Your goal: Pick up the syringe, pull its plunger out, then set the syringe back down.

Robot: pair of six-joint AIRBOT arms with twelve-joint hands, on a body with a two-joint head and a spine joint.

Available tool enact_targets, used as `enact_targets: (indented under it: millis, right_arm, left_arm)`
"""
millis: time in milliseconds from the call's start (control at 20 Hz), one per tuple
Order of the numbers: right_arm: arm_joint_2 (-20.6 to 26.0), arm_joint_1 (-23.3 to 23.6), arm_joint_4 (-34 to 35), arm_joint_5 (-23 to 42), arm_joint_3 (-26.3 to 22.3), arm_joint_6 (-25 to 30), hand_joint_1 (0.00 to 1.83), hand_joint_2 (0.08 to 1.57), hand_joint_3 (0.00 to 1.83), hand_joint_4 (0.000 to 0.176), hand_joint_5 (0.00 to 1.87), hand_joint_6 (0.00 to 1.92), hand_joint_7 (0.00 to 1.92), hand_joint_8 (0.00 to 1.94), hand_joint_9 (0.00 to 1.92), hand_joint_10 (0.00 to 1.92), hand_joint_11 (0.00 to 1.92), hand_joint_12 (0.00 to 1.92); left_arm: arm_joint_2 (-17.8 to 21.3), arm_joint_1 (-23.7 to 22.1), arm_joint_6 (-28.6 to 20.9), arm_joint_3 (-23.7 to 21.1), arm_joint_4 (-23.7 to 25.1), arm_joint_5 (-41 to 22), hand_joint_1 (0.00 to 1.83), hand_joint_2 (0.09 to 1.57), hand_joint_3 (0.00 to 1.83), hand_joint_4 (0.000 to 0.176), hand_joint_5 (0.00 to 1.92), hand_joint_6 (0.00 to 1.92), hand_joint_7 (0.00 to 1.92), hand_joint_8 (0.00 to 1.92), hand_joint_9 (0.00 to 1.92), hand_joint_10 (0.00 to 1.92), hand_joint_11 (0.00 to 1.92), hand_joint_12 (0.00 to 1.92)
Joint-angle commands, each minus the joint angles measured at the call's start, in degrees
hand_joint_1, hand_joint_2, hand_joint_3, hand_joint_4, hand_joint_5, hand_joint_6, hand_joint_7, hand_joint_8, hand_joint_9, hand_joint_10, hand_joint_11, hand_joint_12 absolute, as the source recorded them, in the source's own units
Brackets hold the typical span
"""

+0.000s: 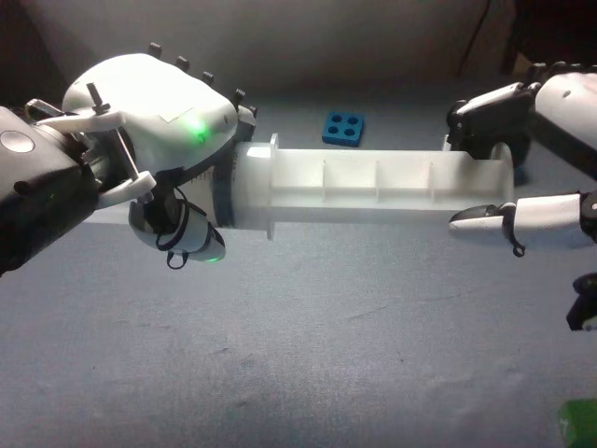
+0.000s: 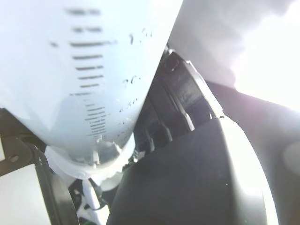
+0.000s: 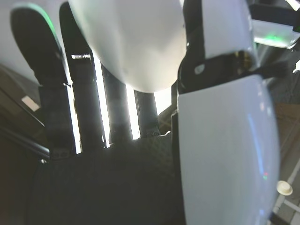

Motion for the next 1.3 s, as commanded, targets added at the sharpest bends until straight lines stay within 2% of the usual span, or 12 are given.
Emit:
enact_targets:
  millis: [0,50,150,200,350,450,500,550,600,900,1000,1250]
  right_arm:
    - [0.0,0.2,-2.5,6.0,-0.5,0.8,0.85,1.09,0.00,0.000,0.45,0.08,0.54,0.10,0.53,0.26,0.27,1.15]
    - [0.0,0.2,-2.5,5.9,-0.5,0.8,0.79,1.07,0.00,0.000,0.41,0.02,0.49,0.03,0.49,0.12,0.16,1.12]
    - [0.0,0.3,-2.5,5.9,-0.5,0.8,0.66,1.04,0.00,0.000,0.32,0.00,0.34,0.00,0.37,0.03,0.04,1.08]
    - [0.1,0.3,-2.5,5.7,-0.5,0.8,0.64,1.01,0.00,0.000,0.30,0.00,0.32,0.00,0.35,0.02,0.01,1.04]
    - [0.6,0.3,-3.4,4.2,-0.5,0.9,0.52,0.96,0.00,0.000,0.19,0.00,0.20,0.00,0.26,0.00,0.00,0.93]
    - [1.1,0.2,-4.6,3.4,-0.5,1.0,0.38,0.92,0.00,0.000,0.14,0.00,0.15,0.00,0.17,0.00,0.00,0.76]
    - [1.3,0.2,-5.1,3.3,-0.5,1.0,0.29,0.90,0.00,0.000,0.07,0.00,0.09,0.00,0.09,0.00,0.00,0.62]
    - [1.5,0.1,-6.0,3.3,-0.5,1.0,0.13,0.92,0.00,0.000,0.02,0.00,0.02,0.00,0.03,0.00,0.00,0.51]
    - [1.8,0.2,-6.4,3.6,-0.5,1.0,0.03,0.93,0.00,0.000,0.00,0.00,0.00,0.00,0.01,0.00,0.00,0.48]
    - [4.6,3.8,-6.7,4.5,-1.7,1.7,0.02,0.90,0.00,0.000,0.00,0.00,0.00,0.00,0.00,0.00,0.00,0.39]
    - [5.6,4.7,-6.8,4.6,-2.5,1.5,0.02,0.89,0.00,0.000,0.00,0.00,0.00,0.00,0.00,0.00,0.00,0.38]
    - [6.7,5.0,-11.8,8.3,-3.4,0.9,0.00,0.91,0.00,0.000,0.00,0.00,0.00,0.00,0.00,0.00,0.00,0.39]
  left_arm:
    - [0.1,-0.5,0.6,0.0,3.5,-3.8,1.37,1.14,0.00,0.000,0.88,0.98,0.91,1.08,0.85,1.43,0.79,1.40]
    - [0.1,-0.6,0.6,0.0,3.5,-3.8,1.37,1.14,0.00,0.000,0.89,0.97,0.91,1.08,0.85,1.43,0.79,1.40]
    - [0.1,-0.6,0.6,-0.1,3.5,-3.8,1.37,1.15,0.00,0.000,0.86,0.99,0.91,1.09,0.85,1.43,0.81,1.42]
    - [0.1,-0.5,0.6,-0.1,3.5,-3.8,1.37,1.15,0.00,0.000,0.85,1.00,0.92,1.09,0.84,1.44,0.80,1.44]
    - [0.1,-0.5,0.6,-0.2,3.5,-3.8,1.37,1.15,0.00,0.000,0.87,0.99,0.91,1.09,0.84,1.44,0.79,1.44]
    - [0.0,-0.5,0.6,-0.2,3.5,-3.9,1.37,1.15,0.00,0.000,0.86,1.00,0.92,1.09,0.84,1.43,0.79,1.44]
    - [-0.2,-0.3,0.4,-0.1,3.5,-4.2,1.37,1.15,0.00,0.000,0.85,1.01,0.92,1.09,0.84,1.44,0.80,1.43]
    - [-0.8,0.6,-0.6,0.3,3.5,-4.5,1.37,1.15,0.00,0.000,0.85,1.02,0.92,1.08,0.84,1.44,0.80,1.43]
    - [-1.2,1.0,-0.7,0.6,3.5,-4.6,1.37,1.15,0.00,0.000,0.85,1.02,0.92,1.09,0.84,1.43,0.80,1.43]
    - [-4.4,4.8,-3.5,3.2,3.5,-5.7,1.37,1.16,0.00,0.000,0.81,1.04,0.91,1.11,0.85,1.44,0.80,1.42]
    - [-5.6,6.2,-4.1,4.0,3.5,-6.0,1.38,1.13,0.00,0.000,0.86,0.94,0.97,1.03,0.92,1.39,0.81,1.42]
    - [-7.8,9.2,-6.0,5.1,3.5,-7.0,1.38,1.12,0.00,0.000,0.87,0.91,1.00,0.99,0.94,1.35,0.83,1.40]
